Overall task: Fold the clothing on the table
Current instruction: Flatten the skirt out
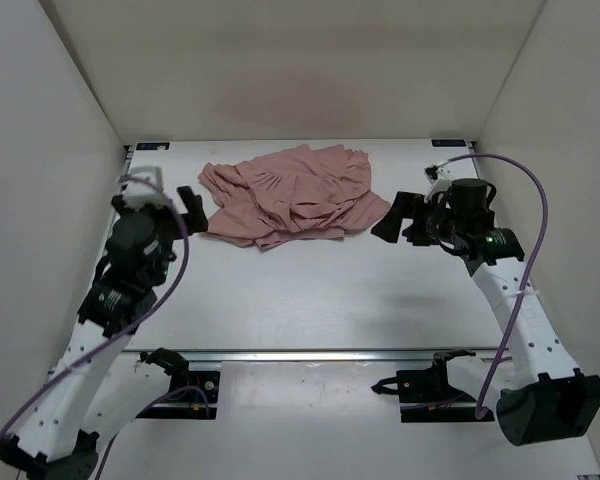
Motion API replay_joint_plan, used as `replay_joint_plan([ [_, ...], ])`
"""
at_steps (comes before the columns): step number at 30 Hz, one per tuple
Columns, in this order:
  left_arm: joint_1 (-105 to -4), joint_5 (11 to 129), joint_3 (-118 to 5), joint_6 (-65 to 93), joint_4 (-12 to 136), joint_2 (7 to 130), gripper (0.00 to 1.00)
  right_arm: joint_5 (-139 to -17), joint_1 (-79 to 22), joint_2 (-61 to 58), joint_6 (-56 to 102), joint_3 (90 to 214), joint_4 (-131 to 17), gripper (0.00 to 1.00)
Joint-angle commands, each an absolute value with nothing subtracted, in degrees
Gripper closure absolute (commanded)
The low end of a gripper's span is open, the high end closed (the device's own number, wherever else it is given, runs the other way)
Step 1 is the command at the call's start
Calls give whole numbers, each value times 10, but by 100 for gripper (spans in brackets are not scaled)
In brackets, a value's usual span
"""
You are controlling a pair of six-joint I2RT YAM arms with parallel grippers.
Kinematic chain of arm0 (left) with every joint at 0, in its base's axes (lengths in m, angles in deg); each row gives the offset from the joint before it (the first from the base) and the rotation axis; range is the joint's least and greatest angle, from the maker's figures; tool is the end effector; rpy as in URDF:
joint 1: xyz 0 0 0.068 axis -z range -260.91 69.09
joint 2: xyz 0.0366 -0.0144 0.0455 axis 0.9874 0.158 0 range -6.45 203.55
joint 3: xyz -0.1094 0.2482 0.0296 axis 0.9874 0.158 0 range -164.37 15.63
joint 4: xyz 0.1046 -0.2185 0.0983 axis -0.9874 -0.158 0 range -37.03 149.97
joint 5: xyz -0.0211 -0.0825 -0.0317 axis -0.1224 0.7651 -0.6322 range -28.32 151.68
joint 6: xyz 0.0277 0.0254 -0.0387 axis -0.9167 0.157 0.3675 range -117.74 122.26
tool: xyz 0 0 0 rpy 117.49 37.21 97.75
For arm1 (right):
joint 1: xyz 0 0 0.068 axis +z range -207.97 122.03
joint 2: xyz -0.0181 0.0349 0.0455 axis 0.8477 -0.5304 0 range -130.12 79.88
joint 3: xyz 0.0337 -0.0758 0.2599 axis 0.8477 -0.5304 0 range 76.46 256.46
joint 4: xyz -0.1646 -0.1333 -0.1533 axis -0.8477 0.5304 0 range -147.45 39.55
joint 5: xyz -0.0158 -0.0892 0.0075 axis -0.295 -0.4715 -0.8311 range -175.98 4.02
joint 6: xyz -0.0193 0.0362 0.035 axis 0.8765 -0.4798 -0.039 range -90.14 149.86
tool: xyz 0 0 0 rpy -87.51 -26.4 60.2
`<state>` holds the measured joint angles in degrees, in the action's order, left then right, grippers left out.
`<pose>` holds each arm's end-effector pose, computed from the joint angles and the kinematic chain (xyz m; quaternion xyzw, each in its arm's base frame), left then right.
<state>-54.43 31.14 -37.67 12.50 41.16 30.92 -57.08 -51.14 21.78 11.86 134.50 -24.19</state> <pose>0.1278 -0.0435 0.3934 -0.0809 0.7177 -0.0282 0.6910 0.2099 0.0425 0.3397 -0.0350 0.8598 0.3133 0.4017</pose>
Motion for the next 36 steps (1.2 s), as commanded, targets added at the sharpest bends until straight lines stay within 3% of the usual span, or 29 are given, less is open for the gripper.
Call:
replay_joint_plan([
  [1,-547,452,-471,103,155,414,1,-651,-477,178,171,1406,-172,1],
  [7,-510,460,-550,82,127,554,2,-580,-433,125,152,1404,-233,0],
  [11,-565,610,-519,141,205,579,1,-646,-393,33,147,1462,-176,1],
  [15,-601,748,-414,211,377,570,2,-563,-407,42,92,1396,-293,1],
  [16,-604,774,-401,243,424,585,9,-571,-407,49,80,1386,-325,4],
  [17,-609,804,-381,267,447,591,71,-565,-414,52,68,1368,-343,22],
  [18,-613,811,-374,285,473,616,100,-563,-417,54,50,1353,-373,81],
  [19,-609,825,-375,285,479,644,100,-558,-427,46,37,1342,-391,100],
  [22,-582,809,-361,293,489,697,100,-553,-438,16,9,1330,-428,96],
  [23,-575,808,-352,306,505,721,92,-564,-439,-2,5,1330,-432,76],
  [25,-574,807,-323,346,528,752,85,-594,-433,-28,-5,1340,-441,76],
  [26,-576,804,-314,373,553,770,84,-598,-433,-50,-6,1341,-461,71],
  [27,-583,794,-294,405,567,777,76,-599,-431,-72,-11,1342,-466,61],
  [28,-580,780,-268,421,592,783,70,-601,-429,-83,-17,1352,-473,56],
  [30,-574,717,-231,486,670,777,69,-622,-429,-124,-32,1361,-487,47],
  [36,-586,643,-224,552,678,800,70,-639,-431,-193,-54,1371,-527,48],
])
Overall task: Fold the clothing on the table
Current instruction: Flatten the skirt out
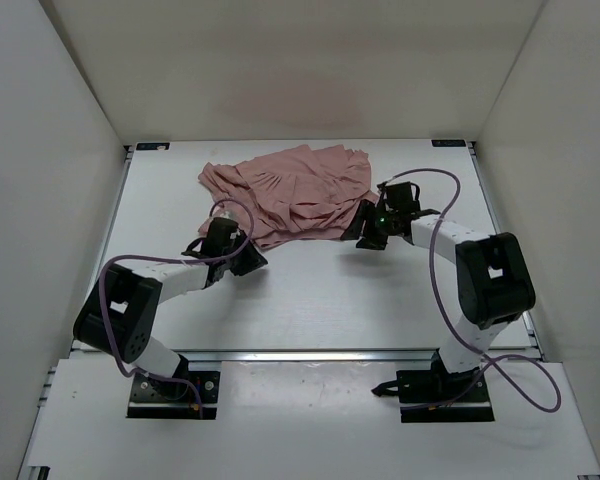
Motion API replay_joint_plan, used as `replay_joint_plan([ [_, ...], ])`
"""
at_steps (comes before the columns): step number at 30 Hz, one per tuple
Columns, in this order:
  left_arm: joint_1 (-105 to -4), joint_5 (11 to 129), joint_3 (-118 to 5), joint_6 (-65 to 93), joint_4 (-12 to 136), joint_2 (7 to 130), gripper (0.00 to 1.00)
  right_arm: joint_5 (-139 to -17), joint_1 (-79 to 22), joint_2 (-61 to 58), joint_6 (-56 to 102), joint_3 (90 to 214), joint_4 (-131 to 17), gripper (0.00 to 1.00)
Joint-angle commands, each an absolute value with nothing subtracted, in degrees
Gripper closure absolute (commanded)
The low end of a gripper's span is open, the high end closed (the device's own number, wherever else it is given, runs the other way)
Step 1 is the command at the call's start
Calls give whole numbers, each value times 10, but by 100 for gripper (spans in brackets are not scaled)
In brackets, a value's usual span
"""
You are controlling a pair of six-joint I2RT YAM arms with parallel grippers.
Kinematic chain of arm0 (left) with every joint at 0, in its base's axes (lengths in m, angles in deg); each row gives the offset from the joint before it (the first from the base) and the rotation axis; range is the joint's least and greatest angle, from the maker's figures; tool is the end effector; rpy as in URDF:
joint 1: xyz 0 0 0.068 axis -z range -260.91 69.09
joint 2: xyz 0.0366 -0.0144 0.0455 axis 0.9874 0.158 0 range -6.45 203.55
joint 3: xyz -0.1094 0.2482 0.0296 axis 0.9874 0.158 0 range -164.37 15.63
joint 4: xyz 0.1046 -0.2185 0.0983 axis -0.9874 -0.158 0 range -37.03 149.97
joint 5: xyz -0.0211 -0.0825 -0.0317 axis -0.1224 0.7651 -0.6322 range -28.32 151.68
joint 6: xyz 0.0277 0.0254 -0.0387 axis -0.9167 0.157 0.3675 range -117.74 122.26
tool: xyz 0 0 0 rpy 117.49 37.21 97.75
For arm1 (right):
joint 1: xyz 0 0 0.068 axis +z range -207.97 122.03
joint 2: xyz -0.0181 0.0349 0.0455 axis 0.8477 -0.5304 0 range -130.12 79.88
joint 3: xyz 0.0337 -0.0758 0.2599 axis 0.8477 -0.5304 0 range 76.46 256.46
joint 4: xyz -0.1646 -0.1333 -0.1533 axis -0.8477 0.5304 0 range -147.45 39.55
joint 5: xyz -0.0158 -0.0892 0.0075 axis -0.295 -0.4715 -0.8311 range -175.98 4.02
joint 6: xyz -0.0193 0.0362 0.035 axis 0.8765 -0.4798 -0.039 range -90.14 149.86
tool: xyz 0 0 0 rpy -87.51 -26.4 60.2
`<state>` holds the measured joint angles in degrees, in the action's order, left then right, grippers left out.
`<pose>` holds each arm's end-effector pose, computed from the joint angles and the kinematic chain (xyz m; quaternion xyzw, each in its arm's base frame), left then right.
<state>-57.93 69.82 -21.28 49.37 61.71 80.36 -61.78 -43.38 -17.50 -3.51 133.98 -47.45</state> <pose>0.2574 -0.1147 0.1470 -0.1699 0.9164 -0.2588 0.2535 0.3342 0.1021 0.1830 0.0788 0.9178 0.3163 0.2266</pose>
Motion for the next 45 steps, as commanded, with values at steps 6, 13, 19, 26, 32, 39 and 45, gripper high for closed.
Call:
replay_joint_plan([
  [6,-601,604,-189,596,705,801,54,-640,-432,-254,-77,1381,-564,54],
  [13,-625,641,-166,654,786,850,48,-645,-425,-301,-75,1416,-577,57],
  [19,-610,618,-235,636,738,908,55,-644,-423,-331,-78,1433,-578,62],
  [26,-610,619,-252,658,745,933,61,-640,-418,-338,-81,1433,-575,68],
  [32,-607,618,-229,659,755,903,41,-636,-414,-333,-90,1420,-576,69],
  [39,-604,619,-227,676,764,911,47,-638,-405,-328,-97,1404,-576,64],
  [45,-596,604,-192,689,780,866,44,-647,-400,-306,-107,1378,-584,66],
])
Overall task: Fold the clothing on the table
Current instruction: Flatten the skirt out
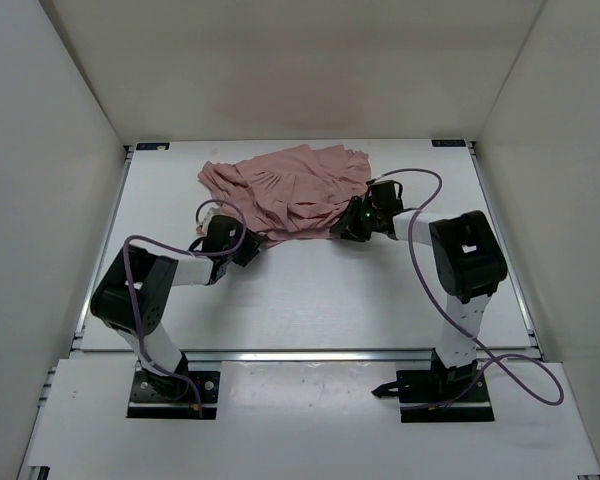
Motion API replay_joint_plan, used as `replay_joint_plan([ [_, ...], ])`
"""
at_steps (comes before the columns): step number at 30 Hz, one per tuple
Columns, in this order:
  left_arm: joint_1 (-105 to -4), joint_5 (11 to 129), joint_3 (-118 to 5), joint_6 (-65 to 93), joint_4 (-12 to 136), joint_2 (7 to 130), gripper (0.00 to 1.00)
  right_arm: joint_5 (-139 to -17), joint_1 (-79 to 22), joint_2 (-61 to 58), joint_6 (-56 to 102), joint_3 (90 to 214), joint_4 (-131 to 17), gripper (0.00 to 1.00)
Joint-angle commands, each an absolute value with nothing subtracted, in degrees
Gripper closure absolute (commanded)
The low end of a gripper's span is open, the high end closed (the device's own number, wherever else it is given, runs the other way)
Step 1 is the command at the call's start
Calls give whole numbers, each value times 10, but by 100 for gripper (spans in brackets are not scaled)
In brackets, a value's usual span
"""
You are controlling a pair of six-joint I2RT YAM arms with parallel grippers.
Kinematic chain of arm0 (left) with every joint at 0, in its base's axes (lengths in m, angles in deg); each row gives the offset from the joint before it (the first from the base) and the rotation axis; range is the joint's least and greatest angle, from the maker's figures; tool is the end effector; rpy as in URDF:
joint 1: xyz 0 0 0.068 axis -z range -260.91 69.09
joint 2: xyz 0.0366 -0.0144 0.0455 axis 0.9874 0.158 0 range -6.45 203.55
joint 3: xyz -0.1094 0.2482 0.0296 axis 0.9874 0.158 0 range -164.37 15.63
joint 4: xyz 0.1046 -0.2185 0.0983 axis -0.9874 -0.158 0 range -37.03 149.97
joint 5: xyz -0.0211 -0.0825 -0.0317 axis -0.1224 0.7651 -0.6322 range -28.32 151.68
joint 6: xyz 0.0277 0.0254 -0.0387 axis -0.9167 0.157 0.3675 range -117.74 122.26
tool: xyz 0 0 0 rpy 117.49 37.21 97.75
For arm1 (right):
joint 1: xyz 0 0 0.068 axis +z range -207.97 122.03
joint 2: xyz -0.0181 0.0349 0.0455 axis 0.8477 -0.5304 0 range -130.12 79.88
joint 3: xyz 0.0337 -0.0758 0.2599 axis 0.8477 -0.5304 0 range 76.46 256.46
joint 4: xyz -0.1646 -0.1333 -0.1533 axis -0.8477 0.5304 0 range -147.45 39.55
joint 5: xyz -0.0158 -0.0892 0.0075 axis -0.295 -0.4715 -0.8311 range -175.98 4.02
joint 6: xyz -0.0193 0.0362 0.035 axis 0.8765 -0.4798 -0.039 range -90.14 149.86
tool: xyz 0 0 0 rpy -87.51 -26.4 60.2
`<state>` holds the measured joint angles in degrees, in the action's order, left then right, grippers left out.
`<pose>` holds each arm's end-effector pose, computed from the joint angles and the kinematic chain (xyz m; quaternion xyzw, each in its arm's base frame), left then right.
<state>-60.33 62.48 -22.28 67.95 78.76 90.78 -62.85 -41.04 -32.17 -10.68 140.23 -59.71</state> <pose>0.2929 -0.1105 0.1241 -0.3456 0.8399 -0.2907 0.3010 0.3796 0.1302 0.1385 0.1123 0.9046 0.3394 0.2323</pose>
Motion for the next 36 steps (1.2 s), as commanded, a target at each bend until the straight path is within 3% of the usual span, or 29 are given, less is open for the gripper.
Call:
replay_joint_plan([
  [1,-594,596,-191,693,780,854,44,-645,-404,-304,-107,1375,-585,66],
  [9,-605,580,-157,704,803,835,46,-645,-401,-297,-114,1352,-600,66],
  [15,-596,556,-182,732,827,859,39,-645,-404,-309,-117,1360,-600,65],
  [27,-603,575,-217,790,859,926,49,-642,-409,-326,-107,1382,-590,64],
  [30,-601,585,-203,805,862,911,42,-638,-410,-325,-108,1375,-589,65],
  [33,-590,582,-188,802,868,894,70,-637,-410,-328,-109,1371,-597,65],
  [34,-592,586,-189,799,866,893,86,-635,-412,-330,-111,1371,-595,65],
  [36,-596,596,-193,793,865,899,96,-635,-412,-331,-108,1373,-599,66],
])
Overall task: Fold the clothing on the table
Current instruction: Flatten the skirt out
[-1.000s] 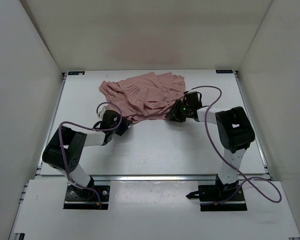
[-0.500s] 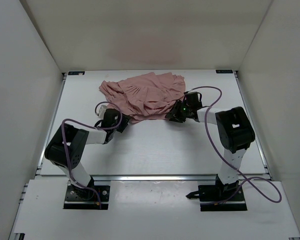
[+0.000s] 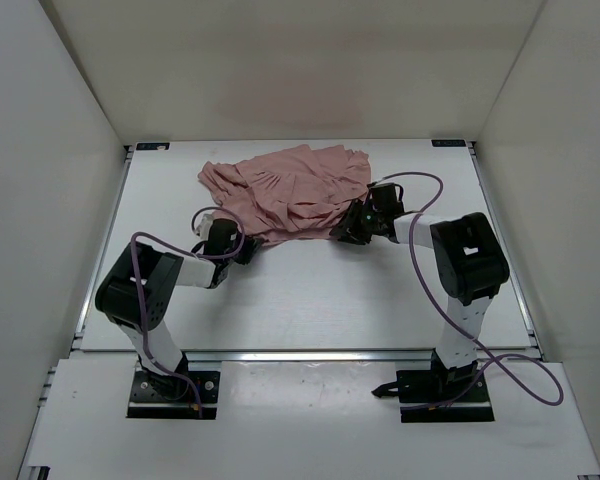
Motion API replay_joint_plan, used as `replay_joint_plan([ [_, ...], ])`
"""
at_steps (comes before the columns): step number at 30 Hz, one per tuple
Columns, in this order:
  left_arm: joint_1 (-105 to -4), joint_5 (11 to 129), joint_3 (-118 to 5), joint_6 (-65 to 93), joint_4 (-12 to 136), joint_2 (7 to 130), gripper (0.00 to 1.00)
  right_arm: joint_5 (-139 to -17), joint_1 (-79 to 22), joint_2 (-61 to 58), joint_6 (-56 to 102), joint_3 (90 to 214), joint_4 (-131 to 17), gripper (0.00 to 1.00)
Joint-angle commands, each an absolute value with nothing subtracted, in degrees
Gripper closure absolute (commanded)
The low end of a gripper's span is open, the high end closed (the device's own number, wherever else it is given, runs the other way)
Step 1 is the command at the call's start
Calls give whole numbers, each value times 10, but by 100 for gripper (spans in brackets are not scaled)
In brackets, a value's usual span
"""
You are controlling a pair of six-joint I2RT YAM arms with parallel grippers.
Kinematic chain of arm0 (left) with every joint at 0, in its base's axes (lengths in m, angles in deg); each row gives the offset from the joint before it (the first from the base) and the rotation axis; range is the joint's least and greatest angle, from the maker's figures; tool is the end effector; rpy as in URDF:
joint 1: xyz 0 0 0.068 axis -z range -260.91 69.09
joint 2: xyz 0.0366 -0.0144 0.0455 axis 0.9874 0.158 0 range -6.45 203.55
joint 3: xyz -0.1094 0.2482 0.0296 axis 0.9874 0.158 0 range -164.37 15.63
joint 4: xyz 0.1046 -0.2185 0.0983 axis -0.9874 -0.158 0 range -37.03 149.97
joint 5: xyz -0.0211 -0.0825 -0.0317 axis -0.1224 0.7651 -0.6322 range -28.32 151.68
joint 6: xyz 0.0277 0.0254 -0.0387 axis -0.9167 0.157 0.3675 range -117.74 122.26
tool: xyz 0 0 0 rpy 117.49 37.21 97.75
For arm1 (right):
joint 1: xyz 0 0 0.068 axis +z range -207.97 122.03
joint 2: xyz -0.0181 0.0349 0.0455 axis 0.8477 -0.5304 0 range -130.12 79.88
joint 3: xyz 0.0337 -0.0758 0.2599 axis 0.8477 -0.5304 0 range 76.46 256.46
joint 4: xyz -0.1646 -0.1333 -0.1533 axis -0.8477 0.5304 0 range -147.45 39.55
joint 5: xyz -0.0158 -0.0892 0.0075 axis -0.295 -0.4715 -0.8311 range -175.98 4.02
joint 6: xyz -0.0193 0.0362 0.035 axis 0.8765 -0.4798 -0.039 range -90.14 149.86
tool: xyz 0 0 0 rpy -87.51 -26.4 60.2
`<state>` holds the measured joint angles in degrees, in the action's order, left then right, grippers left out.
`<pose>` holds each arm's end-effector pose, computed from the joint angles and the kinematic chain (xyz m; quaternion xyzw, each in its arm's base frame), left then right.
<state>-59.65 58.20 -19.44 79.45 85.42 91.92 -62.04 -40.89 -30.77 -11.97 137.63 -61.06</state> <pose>0.2883 -0.1099 0.1156 -0.4328 0.7867 -0.3149 0.3076 0.3706 0.1290 0.1368 0.1182 0.9022 0.3481 0.2255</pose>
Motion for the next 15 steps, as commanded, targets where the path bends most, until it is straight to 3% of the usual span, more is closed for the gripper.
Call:
replay_joint_plan([
  [1,-602,604,-195,789,866,907,98,-630,-408,-329,-111,1372,-597,66],
  [3,-608,614,-196,792,879,917,100,-631,-412,-324,-106,1375,-596,71],
  [7,-632,689,-208,824,888,923,100,-603,-420,-292,-107,1386,-575,100],
  [10,-656,735,-255,833,872,906,100,-579,-434,-242,-103,1430,-487,100],
  [15,-701,790,-549,724,670,856,100,-582,-478,-165,-36,1667,-309,100],
])
